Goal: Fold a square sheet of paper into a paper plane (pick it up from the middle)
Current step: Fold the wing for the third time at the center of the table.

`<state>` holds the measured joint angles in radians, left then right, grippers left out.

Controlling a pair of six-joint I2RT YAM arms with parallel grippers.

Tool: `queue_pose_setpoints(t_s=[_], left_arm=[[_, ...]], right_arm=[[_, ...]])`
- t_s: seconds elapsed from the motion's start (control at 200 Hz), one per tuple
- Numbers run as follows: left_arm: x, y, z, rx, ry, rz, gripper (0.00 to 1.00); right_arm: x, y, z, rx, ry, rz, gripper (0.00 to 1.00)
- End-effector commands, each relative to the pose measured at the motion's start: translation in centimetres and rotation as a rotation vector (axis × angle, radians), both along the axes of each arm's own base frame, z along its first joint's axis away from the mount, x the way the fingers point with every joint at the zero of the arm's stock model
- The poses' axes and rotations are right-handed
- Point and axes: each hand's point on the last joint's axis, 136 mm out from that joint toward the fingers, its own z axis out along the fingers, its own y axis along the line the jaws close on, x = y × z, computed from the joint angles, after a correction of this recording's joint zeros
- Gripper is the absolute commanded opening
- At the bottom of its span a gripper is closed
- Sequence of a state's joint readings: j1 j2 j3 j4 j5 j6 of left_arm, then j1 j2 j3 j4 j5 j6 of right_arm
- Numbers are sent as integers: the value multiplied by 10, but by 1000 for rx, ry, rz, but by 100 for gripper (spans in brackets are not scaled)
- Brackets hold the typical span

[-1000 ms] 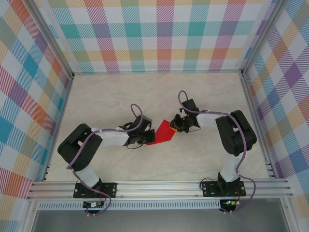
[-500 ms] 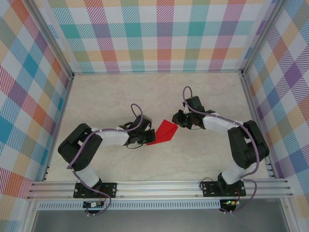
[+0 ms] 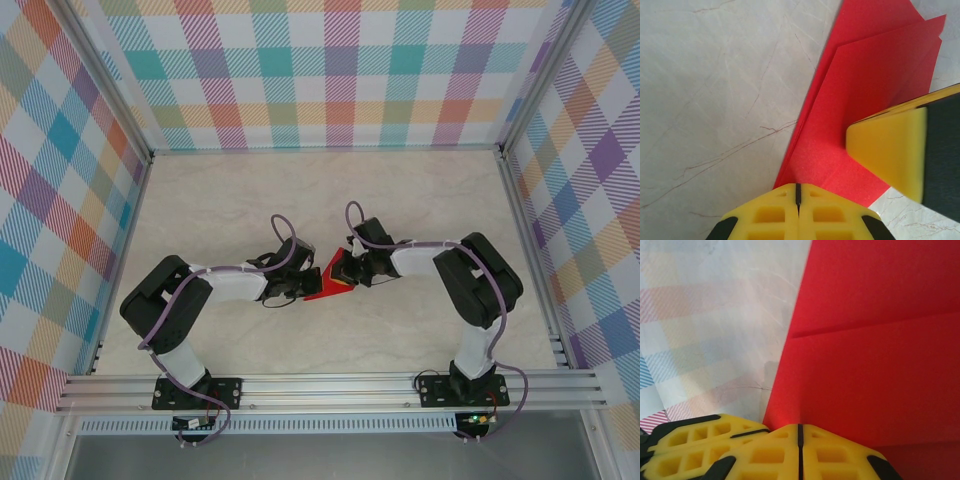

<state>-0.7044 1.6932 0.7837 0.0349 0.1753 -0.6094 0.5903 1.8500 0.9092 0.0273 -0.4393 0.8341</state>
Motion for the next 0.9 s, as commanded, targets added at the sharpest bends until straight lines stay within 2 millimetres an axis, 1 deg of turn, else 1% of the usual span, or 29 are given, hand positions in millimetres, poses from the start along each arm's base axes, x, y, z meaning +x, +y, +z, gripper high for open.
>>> queue_pose_setpoints(t_s=[0.0, 0.095, 0.19, 0.305, 0.415, 0.52, 0.665, 0.83, 0.895], left_arm=[[-13, 19, -22, 90, 77, 0, 0], [-11, 13, -16, 72, 69, -15, 0], [-8, 4, -1, 28, 44, -40, 2], [-6, -8, 25, -44, 10, -75, 8], [-10, -11, 38, -80, 3, -86, 16], [-16, -10, 37, -91, 23, -86, 18], [-23, -8, 27, -79, 58, -85, 18], [-20, 3, 13, -13, 72, -44, 17], [-20, 4, 8, -1, 80, -37, 17]], right_arm=[[7, 9, 6, 39, -12, 3, 7], [3, 1, -5, -9, 10, -12, 7], [0, -8, -17, -69, 41, -32, 7], [-4, -14, -28, -105, 73, -47, 7], [-6, -16, -33, -122, 91, -53, 7], [-7, -17, -36, -128, 102, -55, 7], [-8, -18, -40, -134, 114, -57, 7], [-9, -18, -43, -141, 123, -57, 6], [-10, -19, -44, -144, 126, -58, 7]])
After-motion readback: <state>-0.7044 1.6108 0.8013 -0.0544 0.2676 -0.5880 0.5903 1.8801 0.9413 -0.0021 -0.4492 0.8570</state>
